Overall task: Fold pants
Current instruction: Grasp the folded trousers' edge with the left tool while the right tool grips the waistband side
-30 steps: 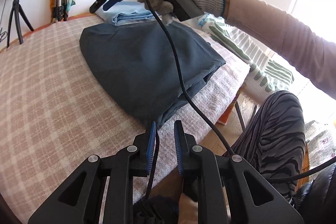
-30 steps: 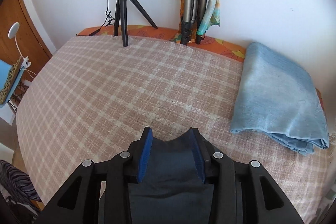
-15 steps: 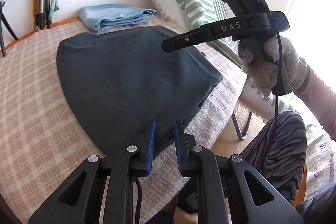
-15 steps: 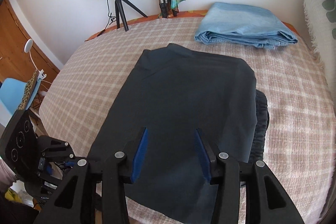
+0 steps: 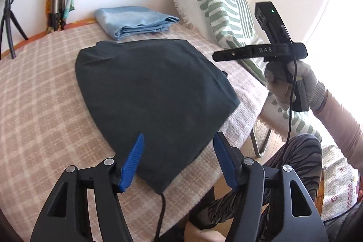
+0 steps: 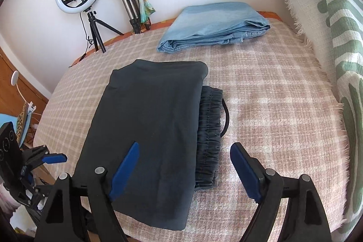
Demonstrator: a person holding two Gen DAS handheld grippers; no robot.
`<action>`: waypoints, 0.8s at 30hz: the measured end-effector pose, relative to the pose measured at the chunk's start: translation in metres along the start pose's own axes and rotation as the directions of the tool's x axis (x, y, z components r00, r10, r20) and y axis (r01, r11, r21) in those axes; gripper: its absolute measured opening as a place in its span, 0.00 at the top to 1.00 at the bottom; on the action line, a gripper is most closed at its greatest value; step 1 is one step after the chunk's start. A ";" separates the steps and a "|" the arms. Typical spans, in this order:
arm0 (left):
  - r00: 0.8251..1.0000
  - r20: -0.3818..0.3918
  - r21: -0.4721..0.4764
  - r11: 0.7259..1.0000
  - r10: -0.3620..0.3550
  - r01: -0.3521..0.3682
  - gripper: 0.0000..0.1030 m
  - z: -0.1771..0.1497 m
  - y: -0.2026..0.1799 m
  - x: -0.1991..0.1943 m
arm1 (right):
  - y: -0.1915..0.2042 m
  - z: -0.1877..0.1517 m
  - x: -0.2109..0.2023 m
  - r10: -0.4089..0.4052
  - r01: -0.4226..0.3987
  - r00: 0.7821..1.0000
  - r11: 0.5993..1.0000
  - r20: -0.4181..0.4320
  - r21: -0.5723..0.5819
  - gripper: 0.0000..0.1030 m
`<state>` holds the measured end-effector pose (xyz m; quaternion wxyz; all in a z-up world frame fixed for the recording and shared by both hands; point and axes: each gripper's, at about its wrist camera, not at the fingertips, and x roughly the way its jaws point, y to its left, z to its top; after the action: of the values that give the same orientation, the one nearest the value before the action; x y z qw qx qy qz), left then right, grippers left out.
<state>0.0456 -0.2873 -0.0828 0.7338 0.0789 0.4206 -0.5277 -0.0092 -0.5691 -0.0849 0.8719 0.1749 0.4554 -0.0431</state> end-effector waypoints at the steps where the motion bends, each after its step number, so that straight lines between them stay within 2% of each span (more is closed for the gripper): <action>1: 1.000 -0.002 -0.046 0.999 0.013 -0.013 0.39 0.005 0.012 -0.001 | -0.003 0.003 0.005 0.011 -0.011 1.000 1.000 -0.011 0.008 0.14; 4: 1.000 -0.024 -0.175 0.985 0.011 -0.015 0.38 0.022 0.048 0.004 | -0.012 0.010 0.025 0.041 -0.038 0.998 0.998 -0.049 0.051 0.14; 5: 0.999 -0.040 -0.212 0.977 0.008 -0.017 0.34 0.027 0.057 0.008 | -0.016 0.013 0.032 0.043 -0.039 0.997 0.997 -0.062 0.067 0.14; 7: 0.998 -0.060 -0.267 0.963 0.004 -0.020 0.33 0.034 0.072 0.017 | -0.022 0.017 0.043 0.055 -0.048 0.996 0.995 -0.076 0.087 0.14; 10: 0.995 -0.099 -0.289 0.956 0.019 -0.047 0.33 0.042 0.084 0.035 | -0.028 0.020 0.052 0.066 -0.058 0.995 0.993 -0.077 0.101 0.14; 14: 0.991 -0.132 -0.343 0.939 -0.016 -0.031 0.33 0.048 0.097 0.058 | -0.037 0.022 0.058 0.106 -0.094 0.990 0.988 -0.088 0.122 0.14; 20: 0.990 -0.139 -0.397 0.918 -0.029 -0.028 0.33 0.049 0.111 0.077 | -0.048 0.024 0.070 0.173 -0.155 0.977 0.978 -0.127 0.136 0.10; 24: 0.993 -0.112 -0.397 0.918 -0.040 -0.008 0.33 0.054 0.116 0.082 | -0.055 0.025 0.076 0.238 -0.222 0.966 0.964 -0.104 0.146 0.05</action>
<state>0.1790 -0.3258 -0.1442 0.7040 -0.0441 0.5620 -0.4319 0.0411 -0.6223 -0.1477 0.8284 0.2864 0.4798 0.0388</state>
